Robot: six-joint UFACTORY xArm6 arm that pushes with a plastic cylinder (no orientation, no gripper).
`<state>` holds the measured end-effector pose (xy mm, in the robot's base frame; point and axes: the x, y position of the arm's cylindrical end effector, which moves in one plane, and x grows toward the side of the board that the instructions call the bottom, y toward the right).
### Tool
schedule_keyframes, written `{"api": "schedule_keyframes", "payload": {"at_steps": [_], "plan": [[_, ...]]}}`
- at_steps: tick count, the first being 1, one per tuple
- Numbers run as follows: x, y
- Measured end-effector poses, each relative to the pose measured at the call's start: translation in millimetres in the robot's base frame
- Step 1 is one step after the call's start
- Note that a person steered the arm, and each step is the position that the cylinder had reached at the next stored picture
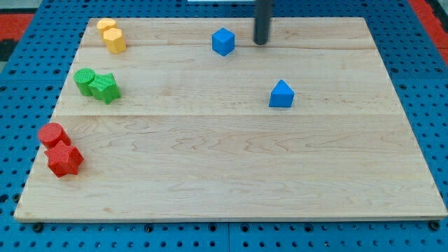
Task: Push the blue triangle to the right of the blue cube
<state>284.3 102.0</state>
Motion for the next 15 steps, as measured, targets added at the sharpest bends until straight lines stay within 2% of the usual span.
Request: {"api": "schedule_keyframes", "payload": {"at_steps": [1, 2, 3, 5, 6, 8, 9, 10, 12, 15], "plan": [[68.2, 81.8], [119.3, 122.7], [148.2, 61.2], [108.9, -84.2], [80.2, -80.3], [58.3, -128.0], [35.0, -121.5], [54.7, -103.0], [20.1, -64.1], [-20.6, -83.5]]}}
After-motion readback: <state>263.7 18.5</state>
